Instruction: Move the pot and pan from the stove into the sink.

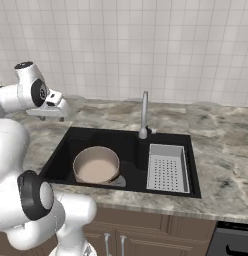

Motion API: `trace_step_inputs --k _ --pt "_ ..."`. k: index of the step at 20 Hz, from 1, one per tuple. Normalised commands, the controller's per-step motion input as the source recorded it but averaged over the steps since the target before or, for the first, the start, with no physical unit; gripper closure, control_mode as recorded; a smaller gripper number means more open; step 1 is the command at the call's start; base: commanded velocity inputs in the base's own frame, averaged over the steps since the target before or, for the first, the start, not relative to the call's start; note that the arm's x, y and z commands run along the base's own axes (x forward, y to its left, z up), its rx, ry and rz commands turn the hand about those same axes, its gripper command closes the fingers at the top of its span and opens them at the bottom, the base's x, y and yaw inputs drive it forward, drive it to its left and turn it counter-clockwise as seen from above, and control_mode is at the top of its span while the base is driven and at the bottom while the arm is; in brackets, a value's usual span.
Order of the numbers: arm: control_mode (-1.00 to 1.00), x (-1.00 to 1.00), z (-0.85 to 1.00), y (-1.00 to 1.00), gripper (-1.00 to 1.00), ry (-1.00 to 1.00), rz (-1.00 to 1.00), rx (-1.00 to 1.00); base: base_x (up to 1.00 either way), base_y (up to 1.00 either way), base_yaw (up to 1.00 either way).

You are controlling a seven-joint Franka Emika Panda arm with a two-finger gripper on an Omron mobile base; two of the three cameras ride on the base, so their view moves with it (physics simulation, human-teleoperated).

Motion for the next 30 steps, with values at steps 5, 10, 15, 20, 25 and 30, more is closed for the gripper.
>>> trace_step_inputs --k 5,10,15,20,25,30 --pt "-1.0 -0.8 0.65 -0.27 -1.0 0.14 -0.05 0.01 0.0 0.0 0.0" --pt "-1.0 -0.88 0.59 -0.29 -1.0 0.13 -0.04 0.02 0.0 0.0 0.0" --pt "-1.0 -0.95 0.54 -0.3 -1.0 0.13 -0.03 0.02 0.0 0.0 0.0" --pt "-1.0 -0.99 0.26 -0.28 -1.0 0.08 0.0 0.0 0.0 0.0 0.0" --pt "-1.0 -0.56 -0.07 -0.13 -1.0 -0.23 0.0 -0.06 0.0 0.0 0.0" --pt "-1.0 -0.37 -0.24 -0.21 -1.0 -0.5 0.05 -0.04 0.0 0.0 0.0"
